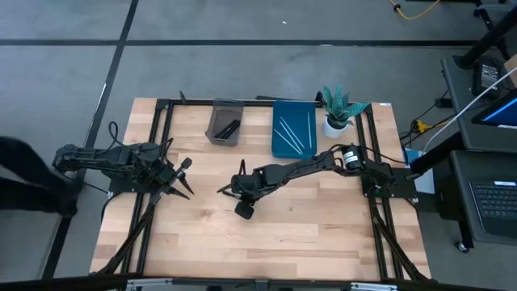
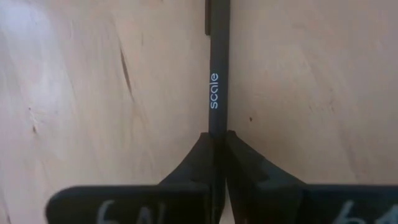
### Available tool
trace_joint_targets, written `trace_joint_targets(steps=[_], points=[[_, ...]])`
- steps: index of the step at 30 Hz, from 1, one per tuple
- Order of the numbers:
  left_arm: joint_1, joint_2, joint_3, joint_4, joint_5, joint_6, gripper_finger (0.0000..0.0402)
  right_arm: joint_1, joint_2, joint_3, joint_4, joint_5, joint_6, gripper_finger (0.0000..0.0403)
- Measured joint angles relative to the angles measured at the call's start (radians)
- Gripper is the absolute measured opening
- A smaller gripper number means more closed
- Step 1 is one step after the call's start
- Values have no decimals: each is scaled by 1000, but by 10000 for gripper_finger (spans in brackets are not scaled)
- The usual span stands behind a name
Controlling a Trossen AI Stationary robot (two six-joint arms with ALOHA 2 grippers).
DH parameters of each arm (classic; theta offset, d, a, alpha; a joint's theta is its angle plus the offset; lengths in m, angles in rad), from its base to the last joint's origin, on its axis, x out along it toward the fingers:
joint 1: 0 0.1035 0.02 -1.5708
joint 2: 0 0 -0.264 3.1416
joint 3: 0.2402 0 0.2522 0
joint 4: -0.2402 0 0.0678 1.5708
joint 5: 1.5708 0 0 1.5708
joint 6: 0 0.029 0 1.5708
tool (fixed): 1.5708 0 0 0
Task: Sort pens & pencils
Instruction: Put the black pen into the black bin
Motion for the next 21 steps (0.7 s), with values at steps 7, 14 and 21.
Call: trace_joint_targets(steps=[7,14,21], points=[[0,0,0,-7,0,0,86,6,5,105,-263,43,-22,21],[0,0,-1,-28,0,1,85,31,11,170,-326,145,-28,2],[0,0,-1,-29,6,0,86,44,12,219,-311,194,-52,2]])
